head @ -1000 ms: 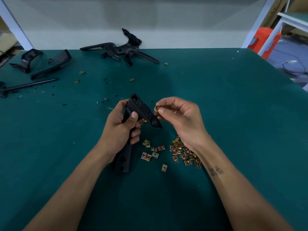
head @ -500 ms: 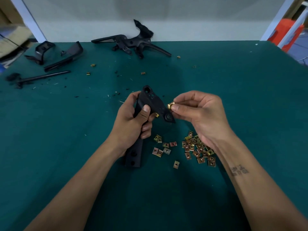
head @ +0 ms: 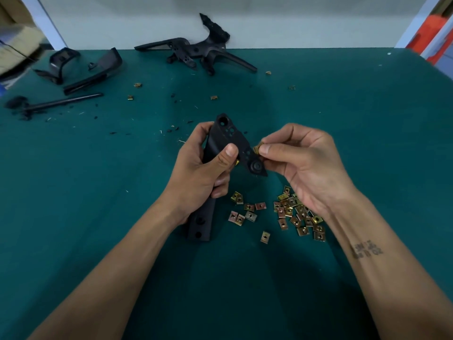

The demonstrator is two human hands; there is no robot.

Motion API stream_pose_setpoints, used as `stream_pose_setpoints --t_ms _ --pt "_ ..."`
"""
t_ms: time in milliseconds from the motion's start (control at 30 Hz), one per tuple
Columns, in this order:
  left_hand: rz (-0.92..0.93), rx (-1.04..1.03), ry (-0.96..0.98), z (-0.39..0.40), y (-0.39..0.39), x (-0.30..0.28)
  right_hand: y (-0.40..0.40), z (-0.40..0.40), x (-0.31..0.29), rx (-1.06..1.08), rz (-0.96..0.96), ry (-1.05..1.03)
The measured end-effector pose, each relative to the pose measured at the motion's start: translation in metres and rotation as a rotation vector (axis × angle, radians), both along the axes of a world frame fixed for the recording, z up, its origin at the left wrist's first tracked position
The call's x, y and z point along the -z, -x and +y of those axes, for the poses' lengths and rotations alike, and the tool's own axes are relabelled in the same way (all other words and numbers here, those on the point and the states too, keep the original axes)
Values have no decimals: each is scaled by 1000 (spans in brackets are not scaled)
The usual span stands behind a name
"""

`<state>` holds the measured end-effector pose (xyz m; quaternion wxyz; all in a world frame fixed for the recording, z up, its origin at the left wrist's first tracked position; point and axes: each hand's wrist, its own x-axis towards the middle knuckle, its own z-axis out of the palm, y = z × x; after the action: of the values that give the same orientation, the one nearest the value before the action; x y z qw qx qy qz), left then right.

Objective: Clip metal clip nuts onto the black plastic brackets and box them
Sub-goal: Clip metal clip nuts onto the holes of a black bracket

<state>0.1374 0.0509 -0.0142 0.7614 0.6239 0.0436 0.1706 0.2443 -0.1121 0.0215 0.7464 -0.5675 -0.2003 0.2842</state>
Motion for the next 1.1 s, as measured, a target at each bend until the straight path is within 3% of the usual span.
stream_pose_setpoints --t_ms 500,667,967,1100 --pt "-22 4 -25 0 3 -1 12 9 3 54 -78 39" --pt "0 -27 -24 -1 3 -2 16 12 3 136 -186 65" --pt "-1 -45 -1 -1 4 -3 27 20 7 235 -28 7" --pt "-5 -52 15 -3 5 -4 31 22 8 278 -63 11"
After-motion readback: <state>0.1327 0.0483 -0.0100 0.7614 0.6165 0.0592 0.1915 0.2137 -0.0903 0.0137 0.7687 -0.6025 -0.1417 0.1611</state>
